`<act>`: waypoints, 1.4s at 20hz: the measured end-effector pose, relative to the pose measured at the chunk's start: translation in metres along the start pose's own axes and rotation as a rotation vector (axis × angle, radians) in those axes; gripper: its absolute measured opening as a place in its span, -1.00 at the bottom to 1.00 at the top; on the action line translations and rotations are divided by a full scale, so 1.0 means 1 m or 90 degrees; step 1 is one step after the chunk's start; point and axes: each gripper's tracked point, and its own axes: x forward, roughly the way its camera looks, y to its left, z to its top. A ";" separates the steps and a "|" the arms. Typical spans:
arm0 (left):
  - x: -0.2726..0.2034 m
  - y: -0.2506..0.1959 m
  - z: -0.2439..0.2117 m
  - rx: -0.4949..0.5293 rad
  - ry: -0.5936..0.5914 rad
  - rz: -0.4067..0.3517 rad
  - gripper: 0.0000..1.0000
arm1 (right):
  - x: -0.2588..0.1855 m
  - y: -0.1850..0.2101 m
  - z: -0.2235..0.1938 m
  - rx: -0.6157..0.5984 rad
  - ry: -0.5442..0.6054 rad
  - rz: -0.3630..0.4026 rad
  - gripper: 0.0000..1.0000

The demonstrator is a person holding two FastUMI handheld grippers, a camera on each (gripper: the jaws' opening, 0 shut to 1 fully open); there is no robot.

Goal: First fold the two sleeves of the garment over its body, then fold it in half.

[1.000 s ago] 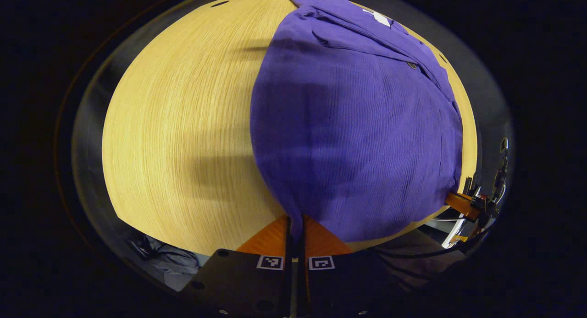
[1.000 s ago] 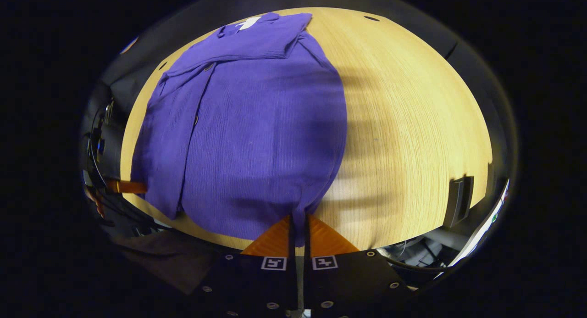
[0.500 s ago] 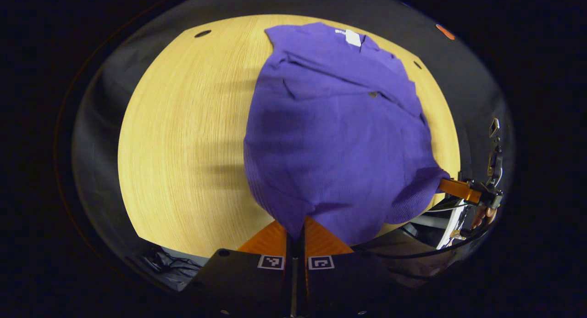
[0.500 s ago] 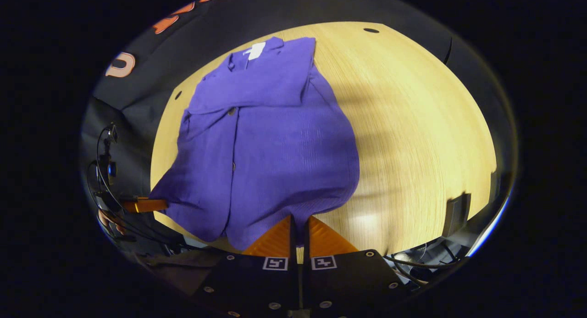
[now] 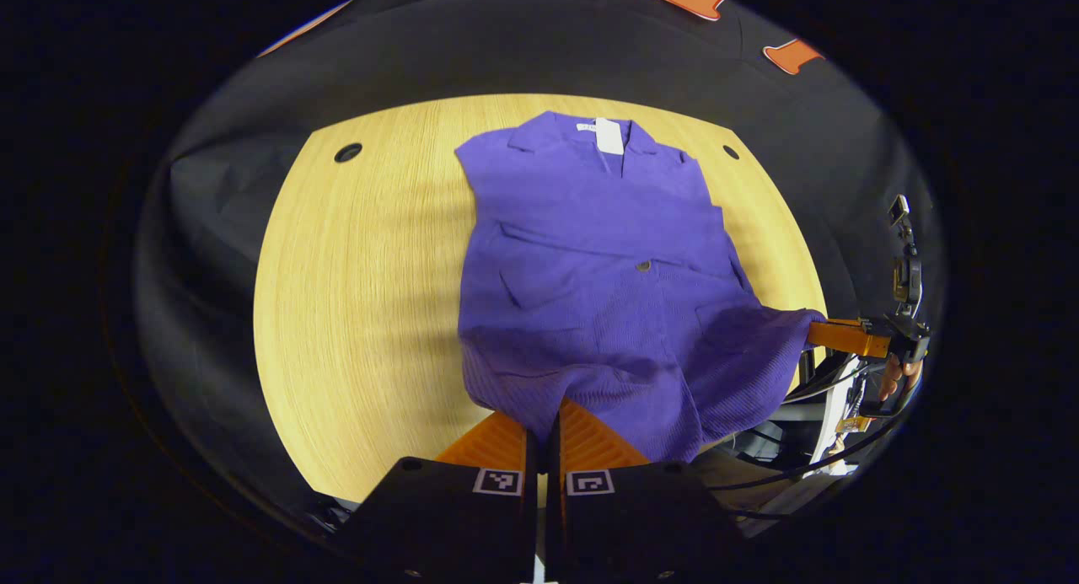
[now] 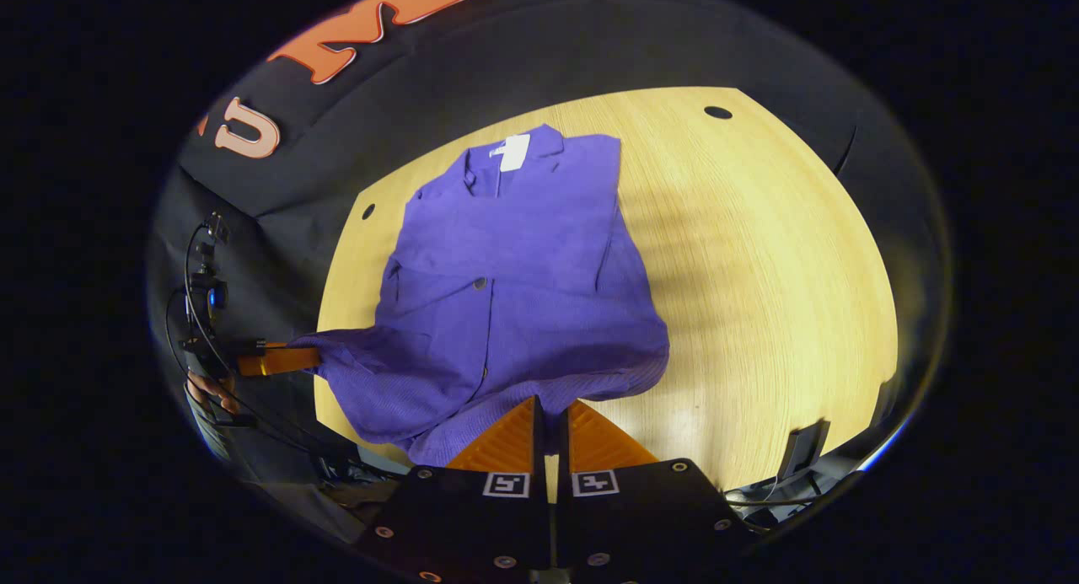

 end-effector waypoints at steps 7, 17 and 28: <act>-0.012 0.000 0.091 0.025 -0.052 0.009 -0.91 | -0.005 0.001 0.074 -0.038 -0.030 -0.014 -0.92; -0.008 0.010 0.195 0.034 -0.079 0.042 -0.91 | 0.013 -0.007 0.169 -0.071 -0.068 -0.039 -0.93; 0.039 0.050 0.282 0.076 -0.082 0.135 -0.90 | 0.071 -0.039 0.254 -0.019 -0.039 -0.055 -0.92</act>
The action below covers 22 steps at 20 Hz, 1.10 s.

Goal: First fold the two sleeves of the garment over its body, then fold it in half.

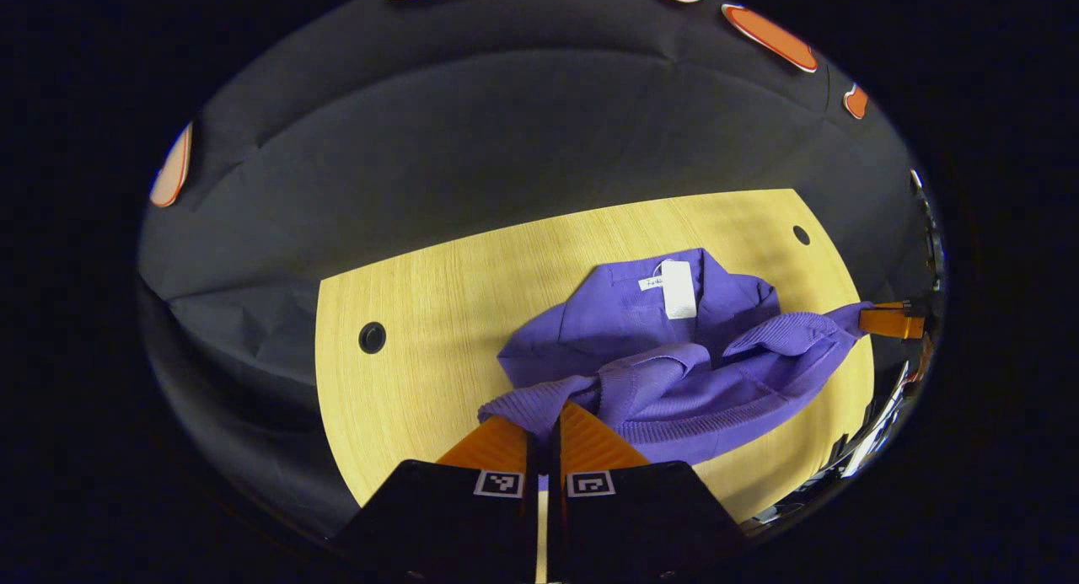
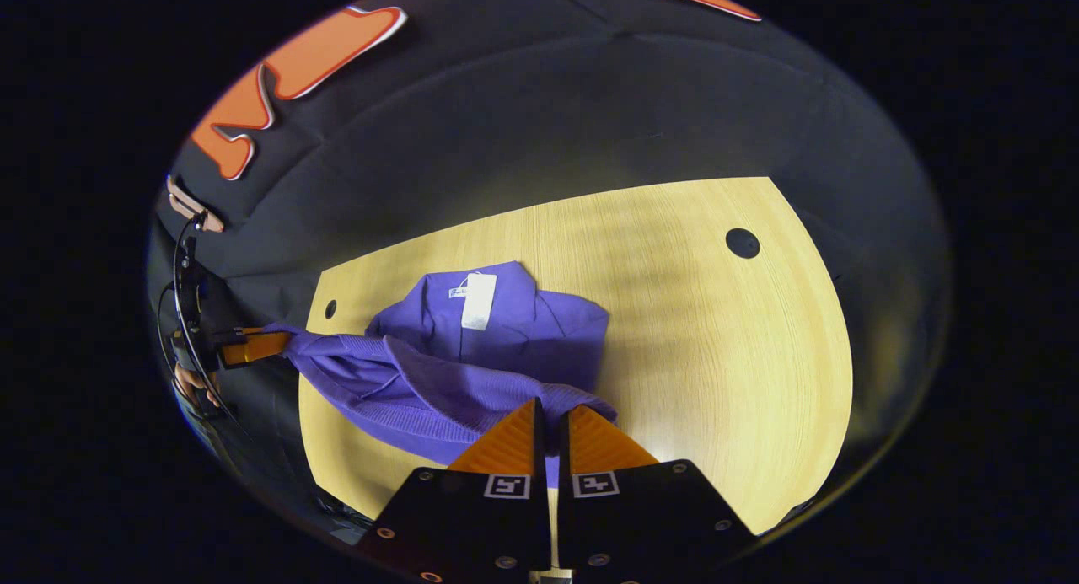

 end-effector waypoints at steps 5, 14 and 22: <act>0.018 0.006 0.034 0.024 -0.060 0.053 -0.90 | 0.024 0.008 0.035 0.033 -0.015 0.001 -0.91; -0.012 0.031 0.076 0.008 -0.253 0.159 0.08 | 0.008 0.008 0.081 0.080 -0.147 0.009 -0.58; -0.080 0.026 0.057 -0.077 -0.366 0.125 0.96 | -0.053 0.029 0.074 0.022 -0.276 -0.007 0.22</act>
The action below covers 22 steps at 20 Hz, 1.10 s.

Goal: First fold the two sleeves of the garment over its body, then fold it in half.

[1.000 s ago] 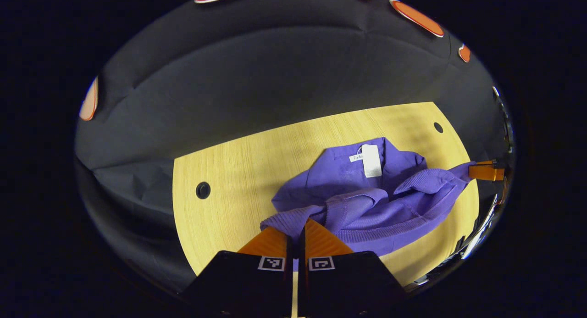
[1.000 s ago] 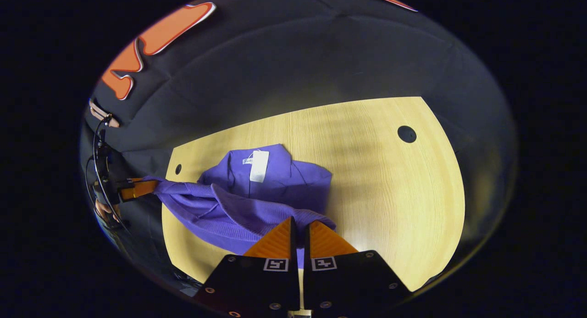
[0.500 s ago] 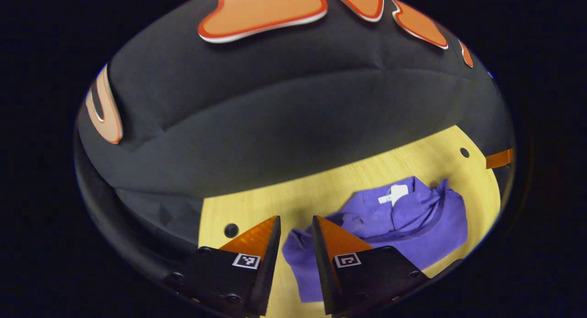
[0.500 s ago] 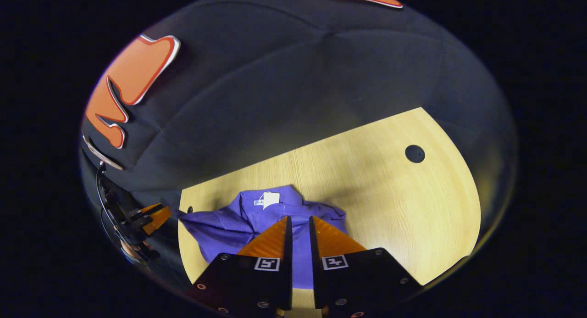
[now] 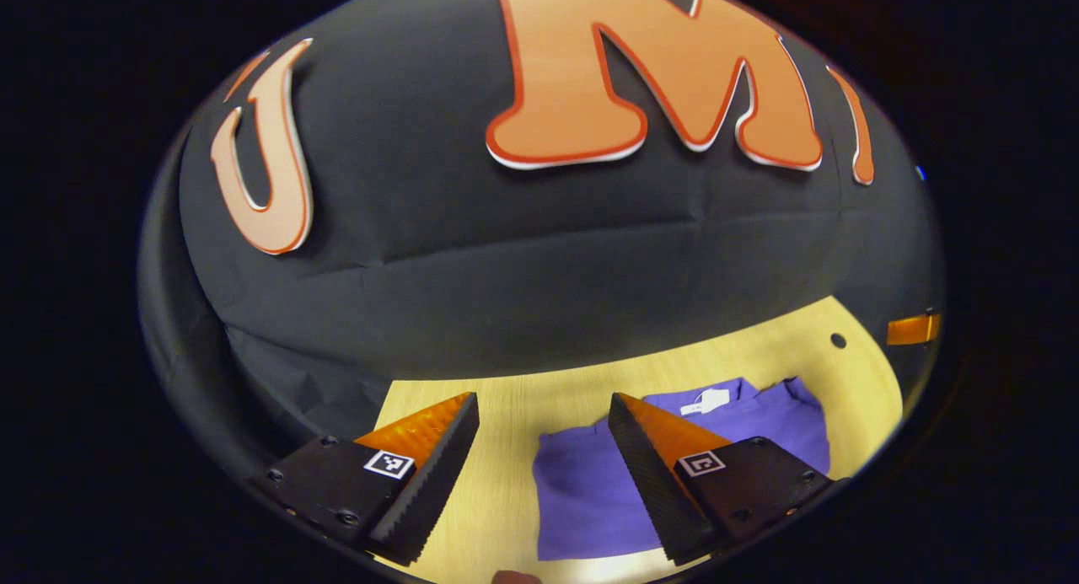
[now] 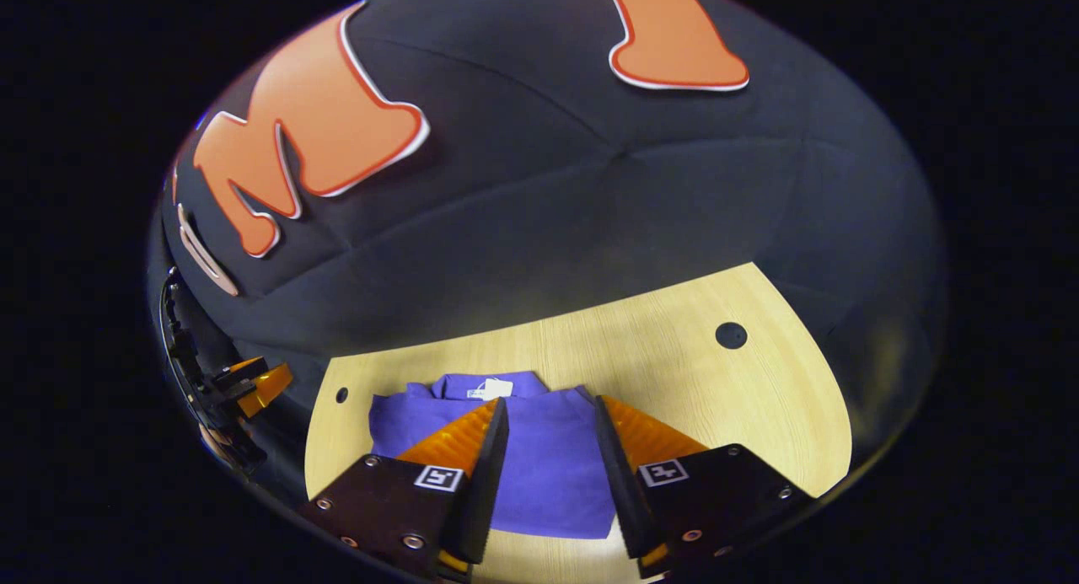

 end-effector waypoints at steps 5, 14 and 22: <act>-0.064 -0.010 0.014 0.005 -0.095 -0.016 0.96 | -0.043 0.011 0.011 -0.024 -0.096 -0.002 0.72; -0.187 -0.051 0.038 -0.050 -0.292 -0.062 0.95 | -0.147 0.042 0.013 -0.135 -0.304 -0.018 0.89; -0.259 -0.074 0.017 -0.030 -0.377 -0.067 0.94 | -0.213 0.053 -0.004 -0.179 -0.415 0.003 0.89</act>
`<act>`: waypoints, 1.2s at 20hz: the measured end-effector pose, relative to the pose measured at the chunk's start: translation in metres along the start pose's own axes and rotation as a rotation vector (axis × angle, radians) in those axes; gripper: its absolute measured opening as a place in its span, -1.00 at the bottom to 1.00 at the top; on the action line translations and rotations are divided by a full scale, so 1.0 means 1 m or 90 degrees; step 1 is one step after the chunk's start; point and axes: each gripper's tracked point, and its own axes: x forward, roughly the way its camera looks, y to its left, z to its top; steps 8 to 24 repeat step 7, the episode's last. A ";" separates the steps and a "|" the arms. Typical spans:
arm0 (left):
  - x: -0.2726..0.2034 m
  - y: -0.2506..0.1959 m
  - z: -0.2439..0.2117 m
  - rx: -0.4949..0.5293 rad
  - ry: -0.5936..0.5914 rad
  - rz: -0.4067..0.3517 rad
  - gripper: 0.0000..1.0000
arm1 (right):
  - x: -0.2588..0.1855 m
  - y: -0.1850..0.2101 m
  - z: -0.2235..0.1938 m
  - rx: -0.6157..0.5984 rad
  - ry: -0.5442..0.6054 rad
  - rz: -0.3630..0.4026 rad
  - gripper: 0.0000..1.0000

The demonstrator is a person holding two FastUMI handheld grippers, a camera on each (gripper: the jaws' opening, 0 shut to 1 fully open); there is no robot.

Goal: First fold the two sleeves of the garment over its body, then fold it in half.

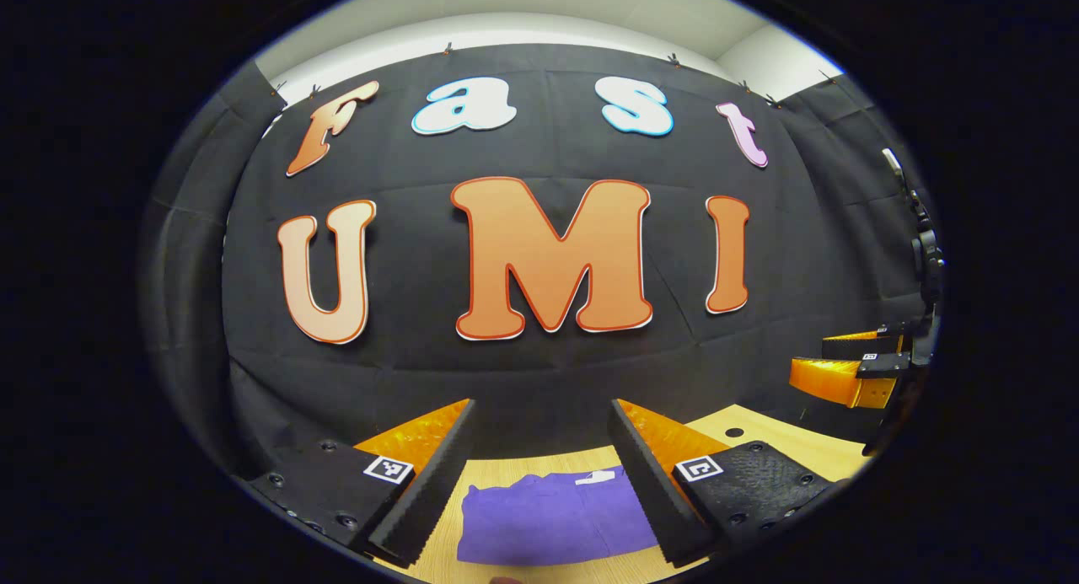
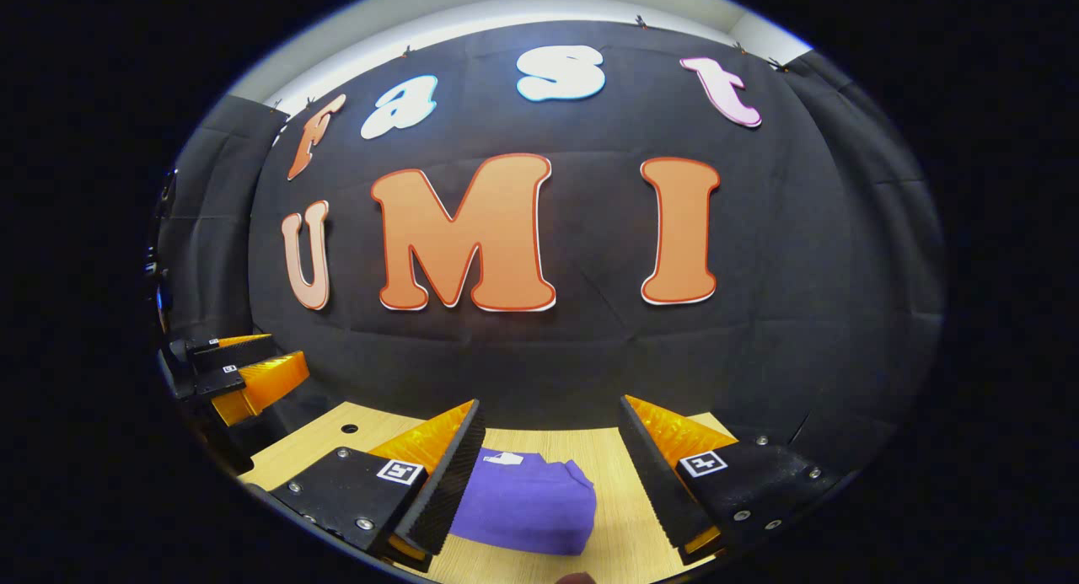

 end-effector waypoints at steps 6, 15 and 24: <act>-0.026 -0.009 -0.012 0.018 -0.013 0.017 1.00 | -0.019 0.006 -0.003 -0.030 -0.022 0.020 0.88; -0.030 -0.009 -0.011 0.017 -0.018 0.021 1.00 | -0.022 0.007 -0.006 -0.030 -0.021 0.023 1.00; -0.030 -0.009 -0.011 0.017 -0.018 0.021 1.00 | -0.022 0.007 -0.006 -0.030 -0.021 0.023 1.00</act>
